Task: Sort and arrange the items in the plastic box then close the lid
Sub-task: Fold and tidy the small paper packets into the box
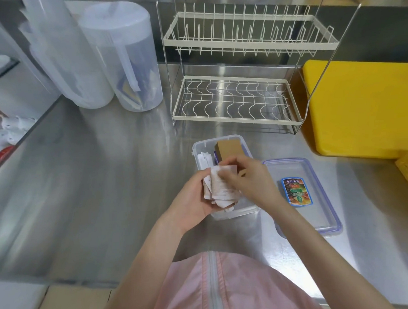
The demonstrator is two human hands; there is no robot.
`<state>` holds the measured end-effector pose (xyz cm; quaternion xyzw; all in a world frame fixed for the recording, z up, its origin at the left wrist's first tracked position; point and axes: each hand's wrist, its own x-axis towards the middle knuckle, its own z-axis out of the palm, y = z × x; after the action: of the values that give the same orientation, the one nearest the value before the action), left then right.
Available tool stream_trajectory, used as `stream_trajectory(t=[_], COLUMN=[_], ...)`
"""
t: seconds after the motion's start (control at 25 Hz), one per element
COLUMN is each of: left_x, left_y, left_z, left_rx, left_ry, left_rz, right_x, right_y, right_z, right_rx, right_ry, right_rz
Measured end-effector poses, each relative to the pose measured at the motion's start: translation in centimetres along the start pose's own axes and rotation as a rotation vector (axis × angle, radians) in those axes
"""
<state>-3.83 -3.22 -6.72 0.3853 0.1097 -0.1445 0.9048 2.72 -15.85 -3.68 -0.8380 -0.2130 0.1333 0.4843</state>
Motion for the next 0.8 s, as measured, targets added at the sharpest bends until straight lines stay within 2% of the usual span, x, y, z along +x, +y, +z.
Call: stream_trajectory(t=[0.08, 0.16, 0.24, 0.36, 0.52, 0.8], left_x=[-0.4, -0.8, -0.8, -0.9, -1.1, -0.9], left_y=[0.0, -0.1, -0.1, 0.4, 0.8, 0.8], left_z=[0.1, 0.2, 0.3, 0.6, 0.6, 1.0], left_rx=[-0.010, 0.038, 0.121, 0.164, 0.152, 0.335], left_ry=[0.001, 0.047, 0.082, 0.085, 0.005, 0.232], left_rz=[0.015, 0.039, 0.061, 0.063, 0.043, 0.088], right_x=[-0.1, -0.1, -0.4, -1.5, -1.6, -1.6], right_y=[0.3, 0.6, 1.0, 1.7, 2.8, 3.3], right_z=[0.8, 0.8, 0.6, 0.7, 1.3, 0.5], right_rx=[-0.090, -0.063, 0.100, 0.421, 0.708, 0.955], right_ry=[0.029, 0.054, 0.007, -0.168, -0.170, -0.225], right_rz=[-0.036, -0.013, 0.069, 0.187, 0.292, 0.297])
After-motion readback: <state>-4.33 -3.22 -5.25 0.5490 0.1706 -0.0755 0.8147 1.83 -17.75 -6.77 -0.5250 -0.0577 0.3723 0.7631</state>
